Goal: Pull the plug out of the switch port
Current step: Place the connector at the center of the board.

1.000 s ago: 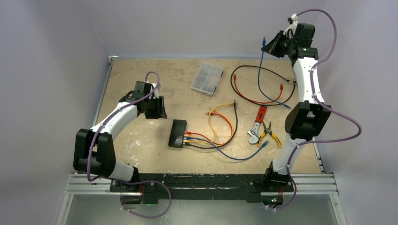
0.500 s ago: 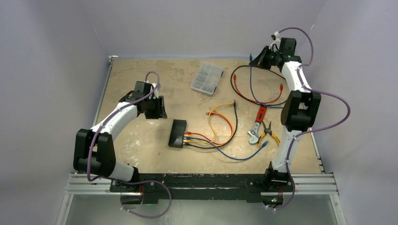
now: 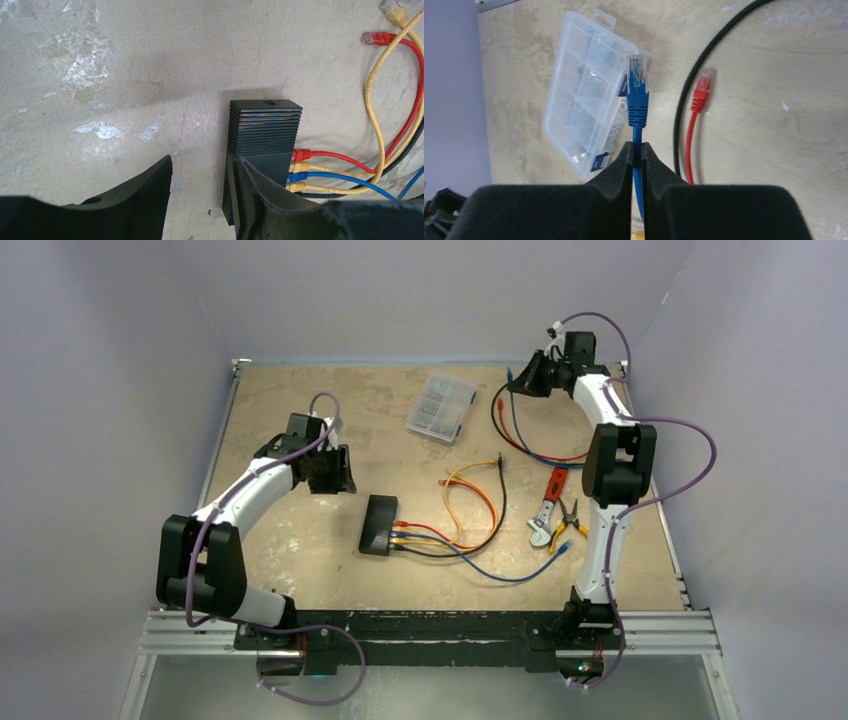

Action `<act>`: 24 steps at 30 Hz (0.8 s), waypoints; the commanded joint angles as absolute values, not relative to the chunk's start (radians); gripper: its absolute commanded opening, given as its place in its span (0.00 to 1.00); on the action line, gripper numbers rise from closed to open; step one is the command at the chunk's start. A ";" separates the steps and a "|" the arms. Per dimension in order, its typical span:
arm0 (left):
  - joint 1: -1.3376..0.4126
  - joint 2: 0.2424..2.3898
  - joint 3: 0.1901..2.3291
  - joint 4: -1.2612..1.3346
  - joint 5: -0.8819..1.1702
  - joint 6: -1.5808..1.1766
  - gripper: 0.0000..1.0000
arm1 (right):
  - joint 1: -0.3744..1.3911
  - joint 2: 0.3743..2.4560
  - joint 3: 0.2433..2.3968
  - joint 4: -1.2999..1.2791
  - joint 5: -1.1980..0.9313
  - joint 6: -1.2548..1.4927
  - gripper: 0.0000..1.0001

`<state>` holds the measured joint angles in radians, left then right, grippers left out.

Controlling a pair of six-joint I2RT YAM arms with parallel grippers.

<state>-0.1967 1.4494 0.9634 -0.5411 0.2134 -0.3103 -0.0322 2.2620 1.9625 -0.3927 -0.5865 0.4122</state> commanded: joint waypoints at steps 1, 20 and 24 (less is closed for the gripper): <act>-0.187 1.446 0.980 -0.532 0.232 -0.293 0.45 | -0.031 2.207 1.964 -0.347 -0.498 0.413 0.13; -0.187 1.427 0.972 -0.528 0.227 -0.300 0.49 | 0.057 2.026 1.805 -0.340 -0.394 0.312 0.75; -0.187 1.424 0.972 -0.530 0.219 -0.304 0.50 | 0.116 1.962 1.685 -0.326 -0.396 0.290 0.76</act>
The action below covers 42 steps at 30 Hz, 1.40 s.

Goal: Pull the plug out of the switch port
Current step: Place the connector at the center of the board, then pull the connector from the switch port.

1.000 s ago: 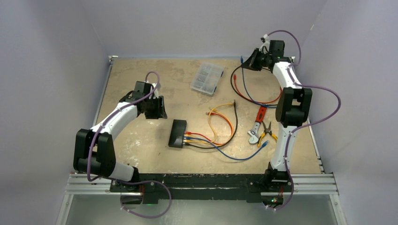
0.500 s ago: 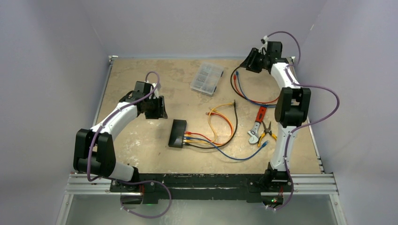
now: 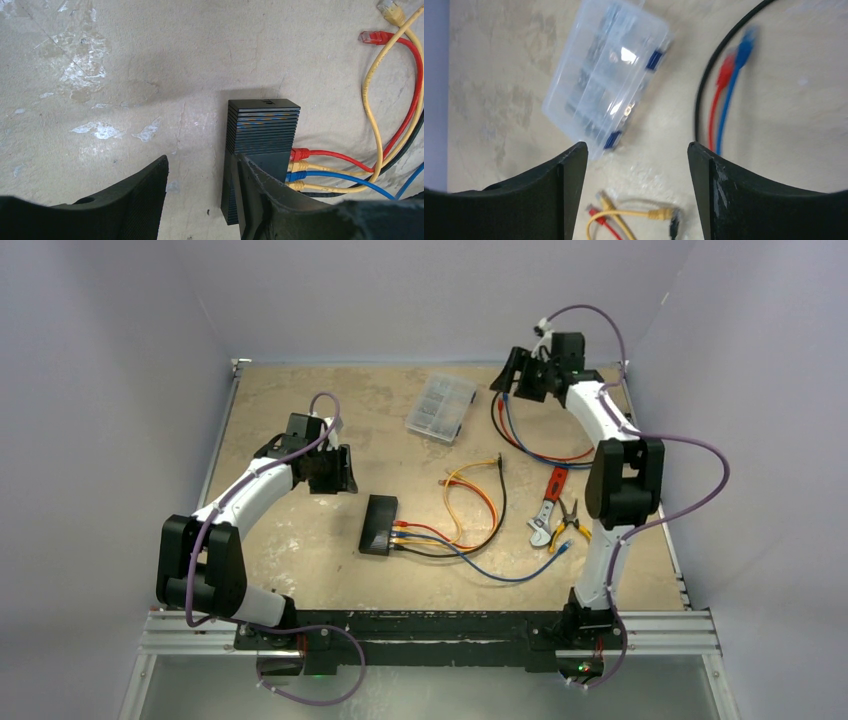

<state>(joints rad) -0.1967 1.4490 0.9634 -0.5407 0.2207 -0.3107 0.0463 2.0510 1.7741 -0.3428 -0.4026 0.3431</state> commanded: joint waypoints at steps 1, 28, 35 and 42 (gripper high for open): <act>-0.187 1.425 0.972 -0.530 0.218 -0.305 0.50 | 0.131 1.947 1.653 -0.323 -0.396 0.284 0.76; -0.187 1.441 0.740 -0.350 0.475 -0.527 0.50 | 0.472 1.776 1.018 -0.005 -0.837 0.426 0.68; -0.188 1.444 0.669 -0.295 0.490 -0.556 0.48 | 0.550 1.873 1.025 0.102 -0.860 0.496 0.68; -0.189 1.462 0.661 -0.274 0.517 -0.555 0.47 | 0.593 1.969 1.050 0.196 -0.886 0.571 0.60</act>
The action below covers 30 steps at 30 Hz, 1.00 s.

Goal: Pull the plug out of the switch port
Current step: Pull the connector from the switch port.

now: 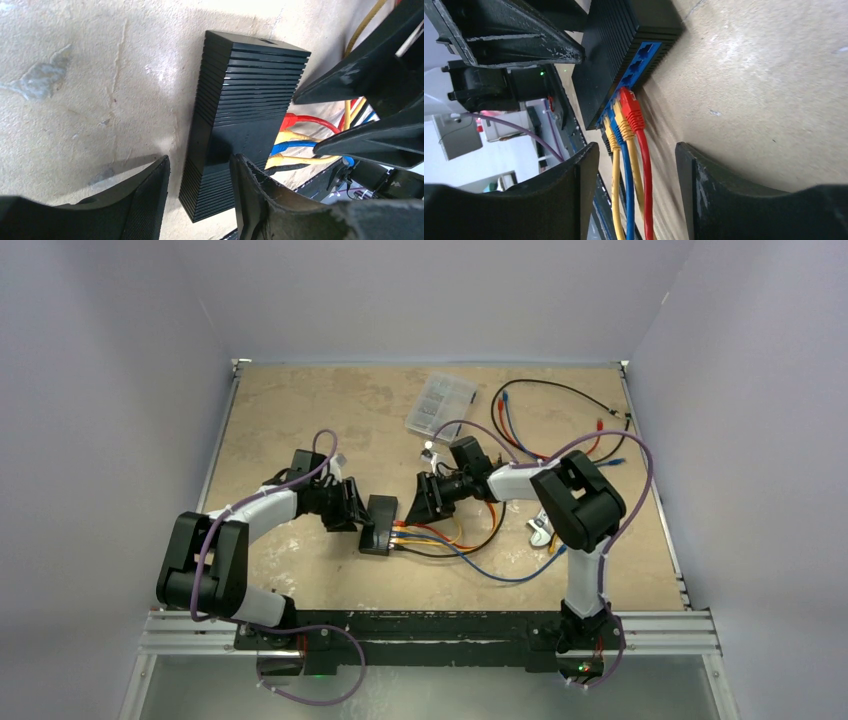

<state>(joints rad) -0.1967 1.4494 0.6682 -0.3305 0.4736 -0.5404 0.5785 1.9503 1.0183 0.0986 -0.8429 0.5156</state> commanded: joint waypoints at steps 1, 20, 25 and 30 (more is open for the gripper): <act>-0.189 1.464 0.660 -0.272 0.520 -0.554 0.47 | 0.598 1.981 1.052 0.205 -0.887 0.578 0.59; -0.189 1.483 0.661 -0.258 0.538 -0.544 0.42 | 0.631 2.080 1.059 0.322 -0.855 0.641 0.50; -0.189 1.477 0.662 -0.262 0.538 -0.544 0.42 | 0.632 2.101 1.073 0.329 -0.857 0.646 0.47; -0.189 1.477 0.663 -0.261 0.537 -0.545 0.42 | 0.635 2.117 1.087 0.328 -0.861 0.644 0.40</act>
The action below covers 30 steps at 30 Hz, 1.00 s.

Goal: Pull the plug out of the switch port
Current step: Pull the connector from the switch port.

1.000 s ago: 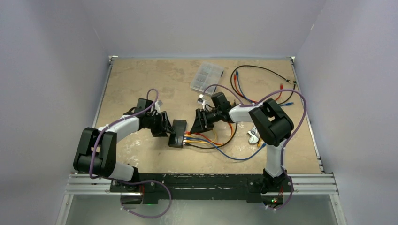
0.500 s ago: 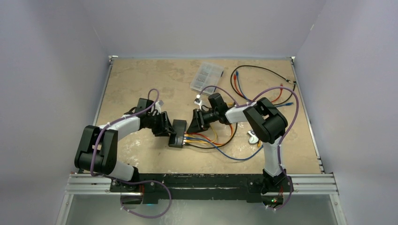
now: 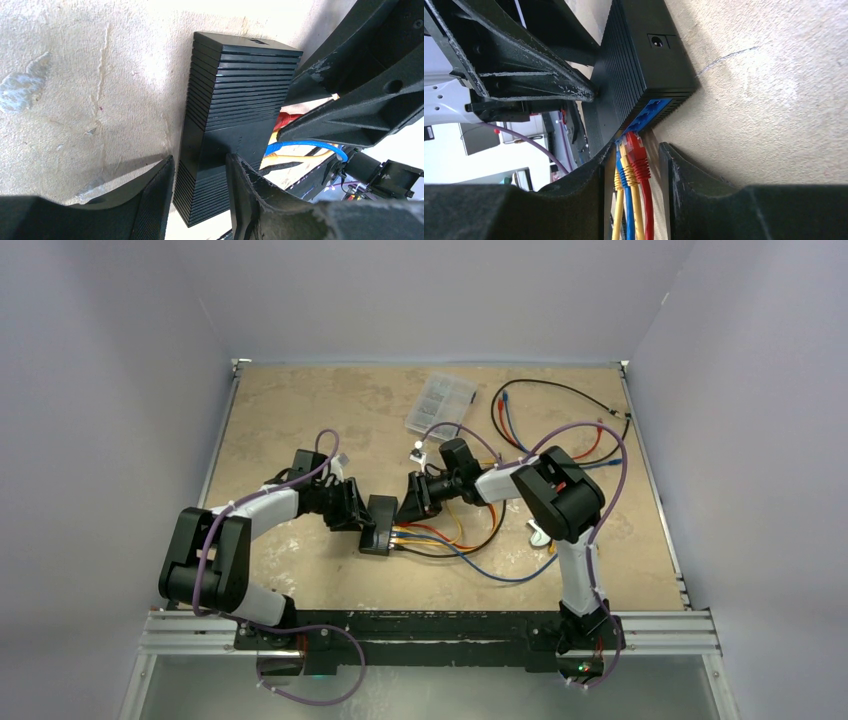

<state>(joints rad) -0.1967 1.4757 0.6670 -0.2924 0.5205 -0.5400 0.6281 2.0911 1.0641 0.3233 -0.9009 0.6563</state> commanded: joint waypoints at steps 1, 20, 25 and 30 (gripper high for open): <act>-0.189 1.478 0.663 -0.263 0.538 -0.544 0.41 | 0.634 2.120 1.090 0.328 -0.861 0.644 0.40; -0.189 1.476 0.667 -0.274 0.520 -0.543 0.41 | 0.643 2.142 1.106 0.335 -0.824 0.647 0.14; -0.189 1.477 0.670 -0.283 0.500 -0.541 0.41 | 0.642 2.137 1.104 0.328 -0.827 0.639 0.01; -0.188 1.480 0.675 -0.294 0.478 -0.543 0.38 | 0.643 2.127 1.098 0.325 -0.833 0.637 0.00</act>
<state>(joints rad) -0.1967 1.4757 0.6670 -0.2958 0.5056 -0.5400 0.6376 2.1269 1.0904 0.3454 -0.8921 0.6621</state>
